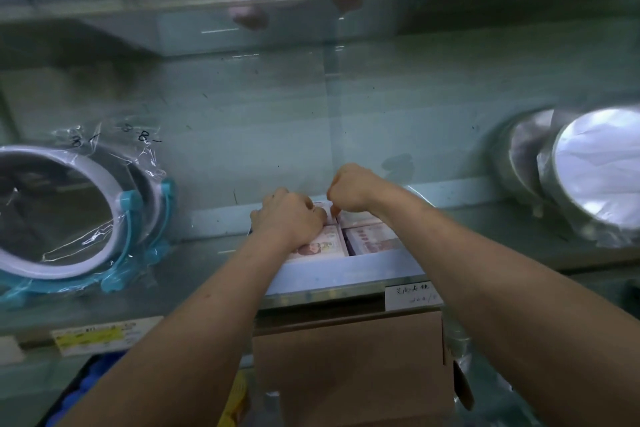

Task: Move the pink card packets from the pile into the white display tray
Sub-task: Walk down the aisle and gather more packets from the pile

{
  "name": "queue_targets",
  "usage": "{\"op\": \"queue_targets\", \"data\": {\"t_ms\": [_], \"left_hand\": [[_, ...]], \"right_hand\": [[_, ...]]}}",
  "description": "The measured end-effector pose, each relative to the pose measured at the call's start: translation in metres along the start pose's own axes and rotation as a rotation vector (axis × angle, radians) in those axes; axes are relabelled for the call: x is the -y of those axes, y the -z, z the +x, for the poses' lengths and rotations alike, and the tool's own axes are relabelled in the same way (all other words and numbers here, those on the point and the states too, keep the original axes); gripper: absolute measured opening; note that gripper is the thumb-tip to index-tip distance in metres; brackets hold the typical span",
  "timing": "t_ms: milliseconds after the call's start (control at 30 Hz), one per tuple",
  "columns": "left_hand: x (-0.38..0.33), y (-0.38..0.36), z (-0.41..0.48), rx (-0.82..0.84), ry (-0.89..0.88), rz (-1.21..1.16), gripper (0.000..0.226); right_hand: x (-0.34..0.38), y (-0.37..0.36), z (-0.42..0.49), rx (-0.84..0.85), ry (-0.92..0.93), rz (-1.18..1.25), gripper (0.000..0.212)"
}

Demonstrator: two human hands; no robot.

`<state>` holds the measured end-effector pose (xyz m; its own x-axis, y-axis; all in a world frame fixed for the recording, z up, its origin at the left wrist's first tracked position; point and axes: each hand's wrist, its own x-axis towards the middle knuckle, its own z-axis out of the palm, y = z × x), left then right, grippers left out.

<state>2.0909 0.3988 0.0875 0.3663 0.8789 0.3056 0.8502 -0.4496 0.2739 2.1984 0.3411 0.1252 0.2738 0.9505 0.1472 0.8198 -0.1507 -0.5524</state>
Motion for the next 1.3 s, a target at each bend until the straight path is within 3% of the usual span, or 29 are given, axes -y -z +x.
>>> {"op": "queue_targets", "data": {"t_ms": [167, 367, 700, 967, 1300], "left_hand": [[0.000, 0.001, 0.000, 0.032, -0.008, 0.019, 0.040], [-0.004, 0.000, -0.005, -0.126, -0.124, 0.156, 0.034], [-0.006, 0.002, -0.008, -0.141, -0.171, 0.133, 0.031], [-0.005, 0.000, -0.005, -0.158, -0.193, 0.147, 0.030], [-0.009, 0.003, -0.005, -0.105, -0.173, 0.172, 0.031]], "right_hand": [[-0.008, 0.005, 0.002, 0.032, 0.017, -0.046, 0.031], [-0.032, 0.021, -0.009, 0.035, 0.009, -0.199, 0.034], [-0.042, 0.022, -0.009, 0.134, 0.023, -0.363, 0.033], [-0.028, 0.021, 0.000, 0.164, 0.076, -0.655, 0.041], [-0.028, 0.034, -0.007, 0.190, 0.057, -0.567, 0.039]]}}
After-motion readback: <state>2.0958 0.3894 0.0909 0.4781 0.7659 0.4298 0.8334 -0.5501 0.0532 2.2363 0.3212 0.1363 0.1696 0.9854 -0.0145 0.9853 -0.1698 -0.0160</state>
